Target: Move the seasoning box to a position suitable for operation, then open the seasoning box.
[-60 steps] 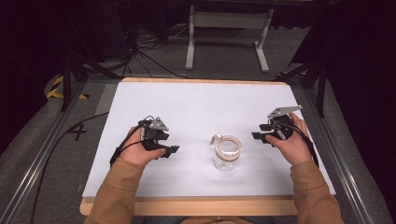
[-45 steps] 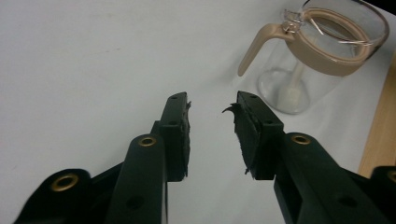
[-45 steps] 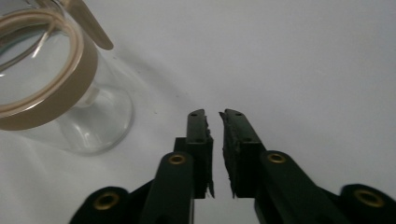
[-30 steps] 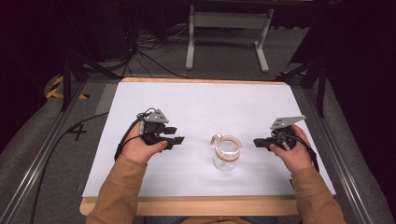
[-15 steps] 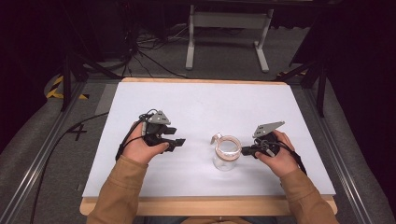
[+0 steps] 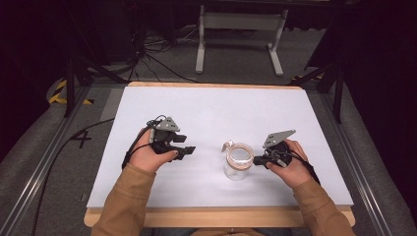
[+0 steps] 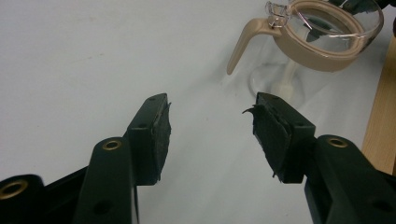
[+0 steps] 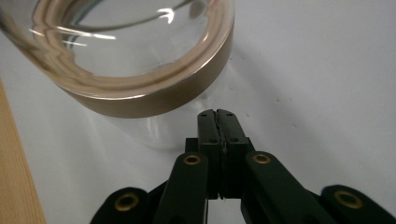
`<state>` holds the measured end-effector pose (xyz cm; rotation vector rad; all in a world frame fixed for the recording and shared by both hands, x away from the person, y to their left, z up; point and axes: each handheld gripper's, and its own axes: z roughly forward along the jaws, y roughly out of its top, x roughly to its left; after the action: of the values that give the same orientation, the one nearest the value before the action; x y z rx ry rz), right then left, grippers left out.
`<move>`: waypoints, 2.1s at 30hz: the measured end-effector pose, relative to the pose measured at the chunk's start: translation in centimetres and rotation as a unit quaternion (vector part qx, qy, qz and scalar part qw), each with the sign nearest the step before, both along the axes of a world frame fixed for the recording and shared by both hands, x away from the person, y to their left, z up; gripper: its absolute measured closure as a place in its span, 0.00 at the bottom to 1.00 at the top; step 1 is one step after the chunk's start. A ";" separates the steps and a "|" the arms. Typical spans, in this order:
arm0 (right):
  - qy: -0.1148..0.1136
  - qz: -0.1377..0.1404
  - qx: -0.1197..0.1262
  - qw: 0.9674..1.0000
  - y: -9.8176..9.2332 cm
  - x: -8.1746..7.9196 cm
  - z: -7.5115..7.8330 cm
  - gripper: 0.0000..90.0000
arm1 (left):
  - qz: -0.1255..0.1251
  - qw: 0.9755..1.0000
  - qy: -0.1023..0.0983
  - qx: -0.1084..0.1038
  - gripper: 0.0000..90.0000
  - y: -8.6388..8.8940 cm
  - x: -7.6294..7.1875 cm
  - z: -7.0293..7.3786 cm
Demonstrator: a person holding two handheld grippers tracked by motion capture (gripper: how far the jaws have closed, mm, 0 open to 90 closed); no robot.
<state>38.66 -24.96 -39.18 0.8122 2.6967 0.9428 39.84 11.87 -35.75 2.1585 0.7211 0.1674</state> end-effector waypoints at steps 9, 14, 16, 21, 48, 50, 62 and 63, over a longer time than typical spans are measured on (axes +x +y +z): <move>0.005 0.017 -0.009 1.000 0.8 -0.7 0.1 1.00 | -0.002 1.000 0.002 -0.002 0.52 -0.2 0.1 0.0; 0.005 0.031 -0.017 0.999 1.5 -1.2 0.2 1.00 | -0.006 1.000 0.001 -0.002 0.51 -0.4 0.2 0.0; 0.005 0.037 -0.020 0.999 1.8 -1.5 0.2 1.00 | -0.008 1.000 0.001 -0.002 0.51 -0.5 0.3 0.0; 0.004 0.044 -0.022 0.999 2.3 -2.0 0.1 1.00 | -0.022 1.000 -0.002 -0.007 0.55 -0.8 0.5 -0.2; -0.009 0.036 -0.006 0.999 1.5 -2.9 0.8 1.00 | -0.041 0.999 0.009 -0.019 0.79 -1.2 1.0 1.1; -0.014 0.025 -0.002 1.000 0.6 -2.9 1.1 1.00 | -0.050 0.998 0.004 -0.034 0.82 -1.3 1.0 1.4; -0.024 -0.022 0.025 0.999 -2.6 -3.1 1.9 1.00 | -0.068 0.994 -0.007 -0.089 0.90 -3.9 2.3 1.6; -0.023 -0.023 0.024 0.999 -2.6 -3.2 1.8 1.00 | -0.070 0.994 -0.005 -0.088 0.91 -4.3 2.5 1.5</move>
<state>35.44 -27.55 -37.34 0.8467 2.6144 1.0062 42.32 7.55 -34.28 2.0292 0.5544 0.0382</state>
